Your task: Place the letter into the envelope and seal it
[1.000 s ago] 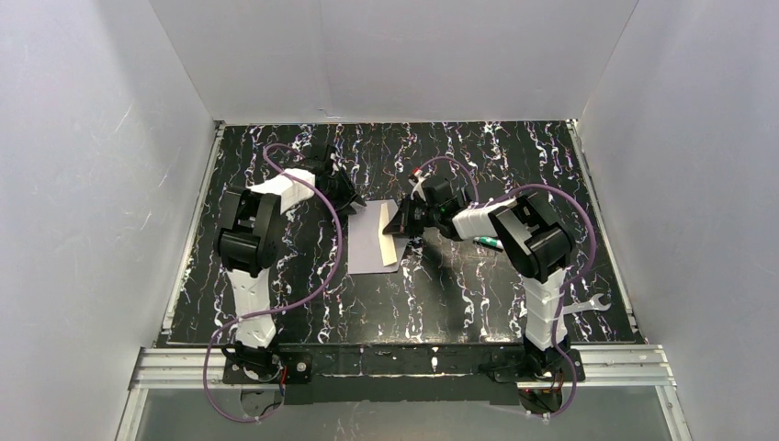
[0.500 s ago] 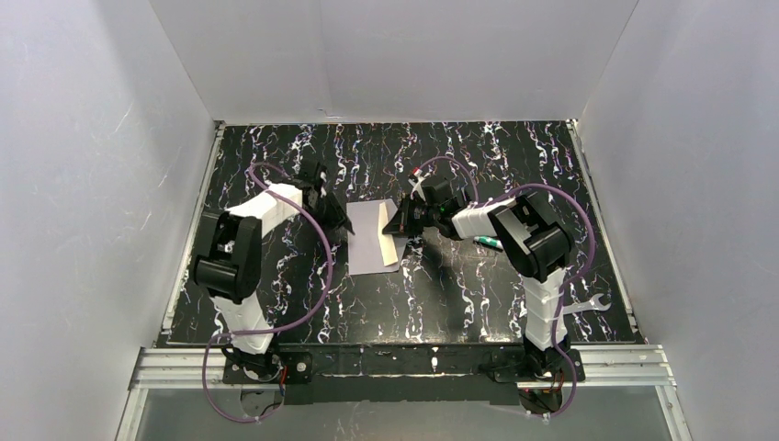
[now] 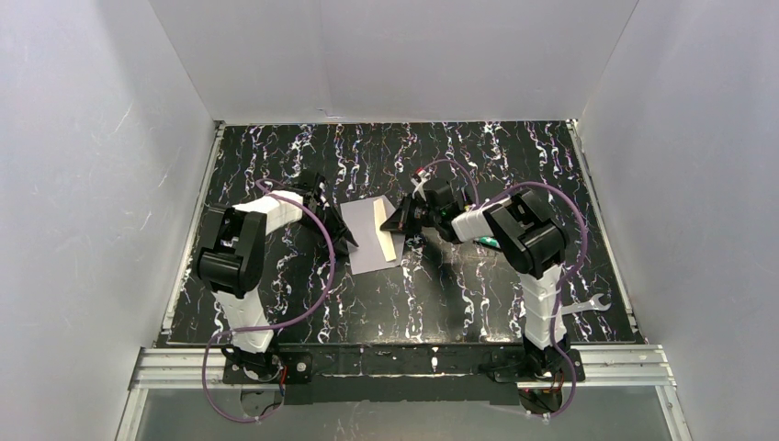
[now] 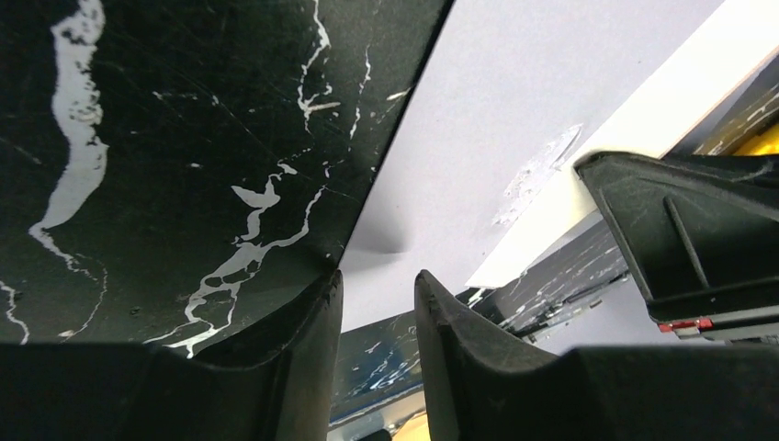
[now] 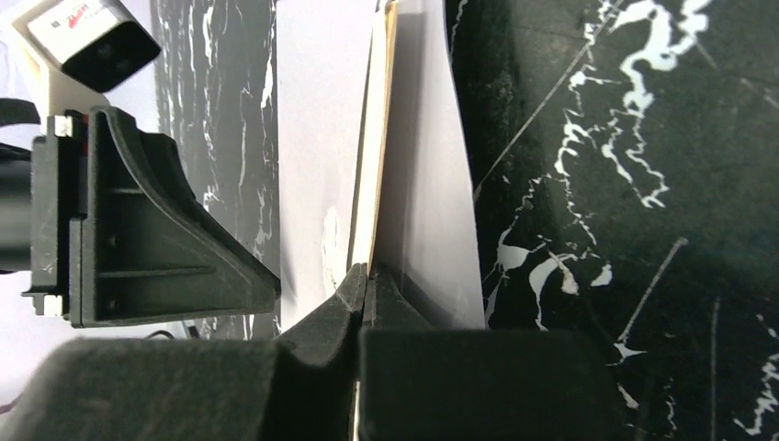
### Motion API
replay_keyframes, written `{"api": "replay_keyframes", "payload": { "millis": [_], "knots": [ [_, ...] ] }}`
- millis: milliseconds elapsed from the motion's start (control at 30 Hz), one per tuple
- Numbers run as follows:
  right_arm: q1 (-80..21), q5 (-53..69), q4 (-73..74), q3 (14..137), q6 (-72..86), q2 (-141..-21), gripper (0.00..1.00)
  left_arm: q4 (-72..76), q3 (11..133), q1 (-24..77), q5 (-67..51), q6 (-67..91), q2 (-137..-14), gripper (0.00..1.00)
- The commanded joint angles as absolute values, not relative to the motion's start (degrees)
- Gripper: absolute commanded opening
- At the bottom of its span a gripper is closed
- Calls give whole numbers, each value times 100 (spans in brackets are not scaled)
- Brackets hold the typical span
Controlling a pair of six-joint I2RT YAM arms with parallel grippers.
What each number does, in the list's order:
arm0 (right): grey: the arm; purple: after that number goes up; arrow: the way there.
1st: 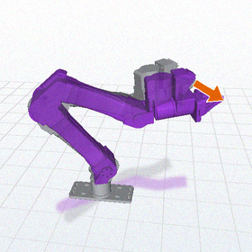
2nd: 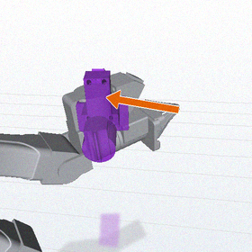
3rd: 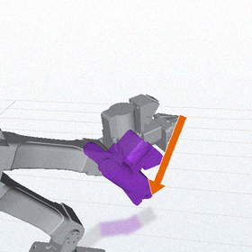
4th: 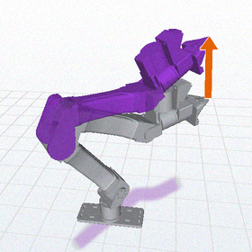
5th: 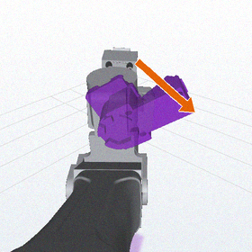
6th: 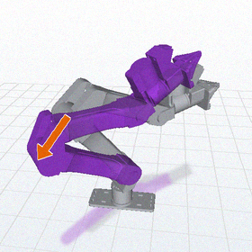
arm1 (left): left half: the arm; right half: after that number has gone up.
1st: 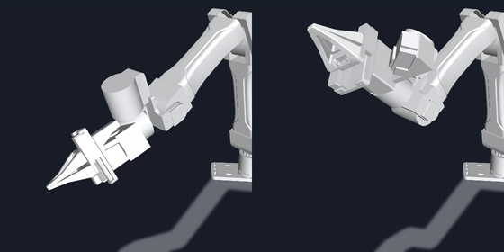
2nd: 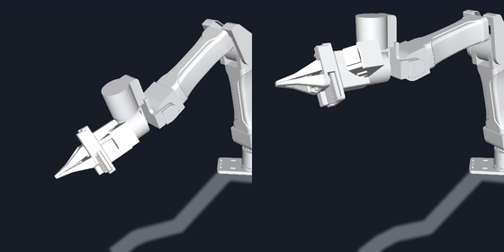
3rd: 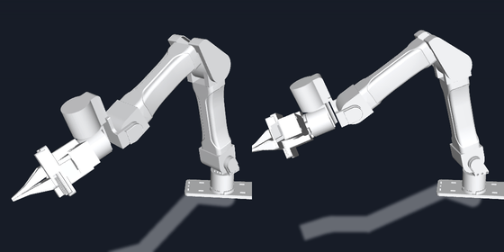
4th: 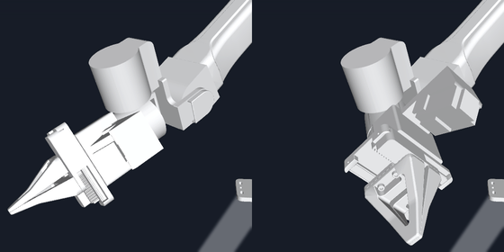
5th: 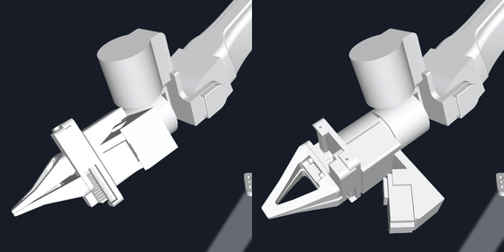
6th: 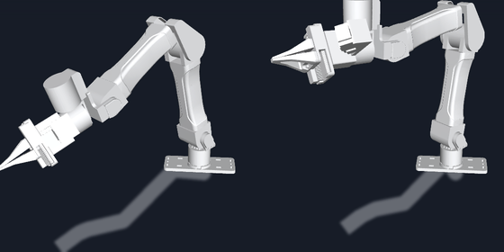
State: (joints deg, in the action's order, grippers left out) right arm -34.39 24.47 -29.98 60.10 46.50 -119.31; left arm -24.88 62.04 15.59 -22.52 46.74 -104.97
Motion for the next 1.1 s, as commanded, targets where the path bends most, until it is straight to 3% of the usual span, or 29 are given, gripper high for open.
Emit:
{"api": "replay_keyframes", "payload": {
  "millis": [0, 533, 900, 933, 1067],
  "knots": [
    [-3508, 2148, -3203, 5587, 5170, -12380, 1, -2260, 5938, 1615, -2325, 4706, -10769, 32],
    [-3722, 2578, -1462, 6549, 4840, -12551, 1, -2191, 6184, 1505, -2256, 4312, -10958, 31],
    [-4094, 1931, 435, 7426, 3585, -12599, 1, -2314, 6437, 1501, -2042, 4115, -11146, 31],
    [-4096, 1852, 553, 7489, 3499, -12558, 3, -2332, 6441, 1491, -2039, 4099, -11126, 31],
    [-4063, 1413, 1129, 7989, 3098, -12367, 31, -2459, 6480, 1485, -2047, 4014, -10927, 33]
  ]
}}
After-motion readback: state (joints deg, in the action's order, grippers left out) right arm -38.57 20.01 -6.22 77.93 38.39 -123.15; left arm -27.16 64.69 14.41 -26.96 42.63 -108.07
